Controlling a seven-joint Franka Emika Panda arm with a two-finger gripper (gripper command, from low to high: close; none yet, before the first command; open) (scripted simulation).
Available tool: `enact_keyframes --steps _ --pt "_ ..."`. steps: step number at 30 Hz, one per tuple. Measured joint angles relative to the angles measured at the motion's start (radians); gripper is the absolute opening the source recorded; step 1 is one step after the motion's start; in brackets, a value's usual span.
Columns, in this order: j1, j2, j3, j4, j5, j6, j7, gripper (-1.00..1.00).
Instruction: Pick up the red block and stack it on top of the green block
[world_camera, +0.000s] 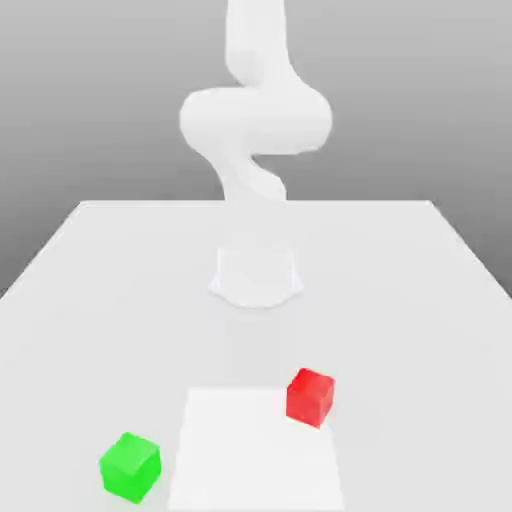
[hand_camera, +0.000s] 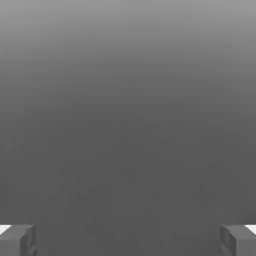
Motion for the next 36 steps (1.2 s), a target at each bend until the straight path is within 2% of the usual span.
enact_keyframes --steps 17,21,25,26,32,36 --pt "-0.055 0.623 0.242 -0.477 0.038 0.431 0.562 0.00" --pt "-0.046 0.783 0.217 -0.490 -0.062 0.555 0.677 0.00" --pt "0.052 0.922 0.089 -0.471 -0.193 0.669 0.773 0.00" --pt "0.069 0.940 0.068 -0.469 -0.207 0.685 0.783 -1.00" --pt "0.077 0.950 0.058 -0.468 -0.216 0.695 0.790 -1.00" --pt "0.034 0.853 0.127 -0.482 -0.114 0.615 0.717 -1.00"
